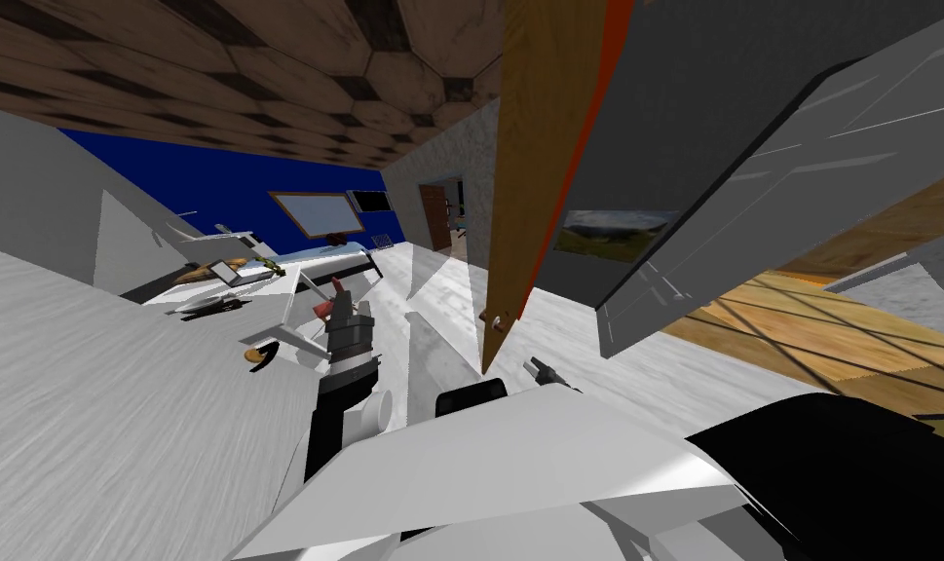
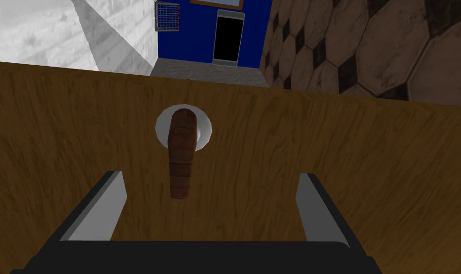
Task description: Push the door open
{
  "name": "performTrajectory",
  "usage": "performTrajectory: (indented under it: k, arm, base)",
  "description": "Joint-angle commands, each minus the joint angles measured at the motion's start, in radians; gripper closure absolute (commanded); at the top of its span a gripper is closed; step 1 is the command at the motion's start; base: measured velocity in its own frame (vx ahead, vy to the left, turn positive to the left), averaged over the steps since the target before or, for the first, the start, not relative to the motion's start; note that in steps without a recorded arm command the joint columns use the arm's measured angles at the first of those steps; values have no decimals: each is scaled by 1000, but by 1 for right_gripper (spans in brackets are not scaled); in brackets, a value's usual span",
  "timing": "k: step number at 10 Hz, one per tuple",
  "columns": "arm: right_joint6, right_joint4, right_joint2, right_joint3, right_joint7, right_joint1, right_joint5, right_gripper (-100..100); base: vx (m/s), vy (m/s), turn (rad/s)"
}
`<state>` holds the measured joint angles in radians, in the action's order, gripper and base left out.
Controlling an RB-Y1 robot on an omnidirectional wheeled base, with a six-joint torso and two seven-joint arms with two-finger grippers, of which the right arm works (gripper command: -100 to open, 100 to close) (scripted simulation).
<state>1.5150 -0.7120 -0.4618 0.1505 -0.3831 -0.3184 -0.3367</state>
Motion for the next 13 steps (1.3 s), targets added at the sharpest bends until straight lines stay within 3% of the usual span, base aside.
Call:
performTrajectory:
  k: [1, 6, 10, 12, 13]
  arm:
    - [22, 31, -7, 2, -9, 4, -8, -100]
    - [106, 155, -37, 10, -44, 22, -40, -100]
    - [156, 224, -53, 14, -63, 31, -58, -100]
    - [164, 235, -56, 14, -66, 33, -61, -100]
    - [153, 216, -55, 13, -66, 25, -58, -100]
  base:
    - [116, -49, 7]
    - [132, -37, 22]
    - [114, -73, -1]
    - [73, -71, -5]
    - [24, -22, 9]
